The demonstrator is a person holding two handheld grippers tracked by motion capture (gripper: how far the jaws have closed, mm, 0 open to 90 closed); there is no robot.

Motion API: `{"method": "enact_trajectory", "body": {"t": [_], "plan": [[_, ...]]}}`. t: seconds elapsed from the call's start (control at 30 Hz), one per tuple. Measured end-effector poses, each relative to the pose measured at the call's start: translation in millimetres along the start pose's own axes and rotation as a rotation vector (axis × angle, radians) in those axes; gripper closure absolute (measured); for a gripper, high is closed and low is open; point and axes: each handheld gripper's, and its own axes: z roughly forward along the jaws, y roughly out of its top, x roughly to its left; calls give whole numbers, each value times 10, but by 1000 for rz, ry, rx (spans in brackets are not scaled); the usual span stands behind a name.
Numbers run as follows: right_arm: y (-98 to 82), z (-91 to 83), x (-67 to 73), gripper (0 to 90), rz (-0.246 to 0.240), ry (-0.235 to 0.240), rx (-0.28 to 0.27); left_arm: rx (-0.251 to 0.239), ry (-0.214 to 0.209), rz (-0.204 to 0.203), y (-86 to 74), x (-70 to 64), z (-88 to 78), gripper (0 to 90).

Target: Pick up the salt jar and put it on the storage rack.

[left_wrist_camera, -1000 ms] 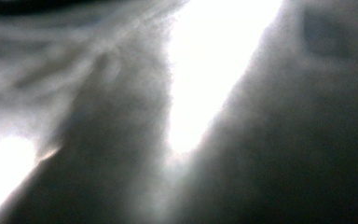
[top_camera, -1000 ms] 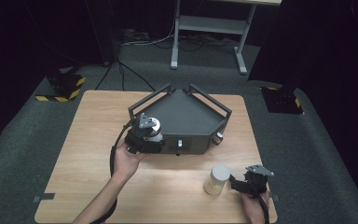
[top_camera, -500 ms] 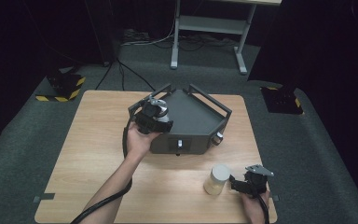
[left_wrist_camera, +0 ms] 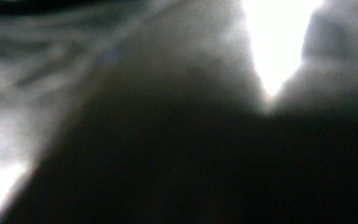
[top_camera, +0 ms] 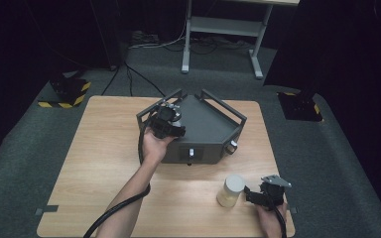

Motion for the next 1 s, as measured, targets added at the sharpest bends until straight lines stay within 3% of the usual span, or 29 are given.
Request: {"method": "enact_trajectory", "body": {"t": [0.03,0.1,0.53,1.0], "plan": [[0,0,0,88,0,0,0,0,-9,-20,-15,15,27,302],[0,0,0,88,0,0,0,2,-10,-20,-17,14,36,303],[-1,0,1,88,0,0,0,0,-2,21,-33,-29,86,302],[1,-1,2,89,0,0,0,-19,-14,16,-76,-4,82,296]]}}
